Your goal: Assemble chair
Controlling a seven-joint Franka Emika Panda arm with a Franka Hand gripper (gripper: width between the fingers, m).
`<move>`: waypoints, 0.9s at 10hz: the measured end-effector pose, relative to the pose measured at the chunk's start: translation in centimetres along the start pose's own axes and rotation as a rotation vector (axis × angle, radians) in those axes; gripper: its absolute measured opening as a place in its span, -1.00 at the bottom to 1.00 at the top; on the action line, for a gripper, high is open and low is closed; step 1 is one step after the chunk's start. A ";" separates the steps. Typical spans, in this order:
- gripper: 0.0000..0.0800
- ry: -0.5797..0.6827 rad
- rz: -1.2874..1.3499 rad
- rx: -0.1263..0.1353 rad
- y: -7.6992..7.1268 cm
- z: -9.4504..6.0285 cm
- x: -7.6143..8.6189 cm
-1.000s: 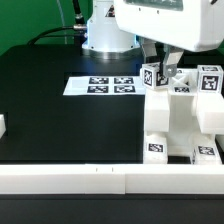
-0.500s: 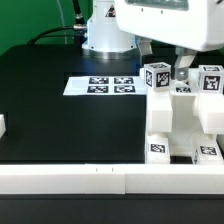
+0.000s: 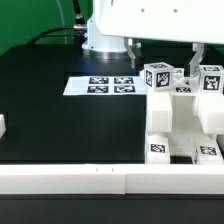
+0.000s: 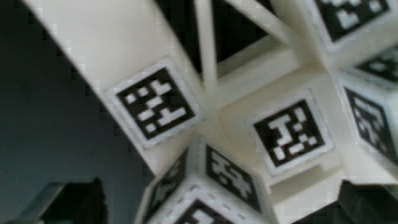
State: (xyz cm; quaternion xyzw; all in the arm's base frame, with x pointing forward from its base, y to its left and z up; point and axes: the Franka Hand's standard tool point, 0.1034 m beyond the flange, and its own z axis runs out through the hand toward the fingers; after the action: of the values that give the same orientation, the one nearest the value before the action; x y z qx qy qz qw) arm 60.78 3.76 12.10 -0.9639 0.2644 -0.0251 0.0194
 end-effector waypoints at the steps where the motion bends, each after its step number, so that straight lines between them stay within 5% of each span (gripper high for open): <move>1: 0.62 0.000 -0.066 -0.001 0.1 0.0 0.0; 9: 0.62 -0.002 -0.641 -0.009 0.7 0.2 0.2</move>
Offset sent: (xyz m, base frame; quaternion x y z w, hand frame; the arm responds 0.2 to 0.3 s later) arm -0.0024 -0.0008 -0.0023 0.0037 0.0081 -0.1871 0.9823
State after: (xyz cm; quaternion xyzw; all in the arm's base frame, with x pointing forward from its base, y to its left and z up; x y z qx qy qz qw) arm 60.63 3.04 11.85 -0.9982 -0.0527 -0.0278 0.0064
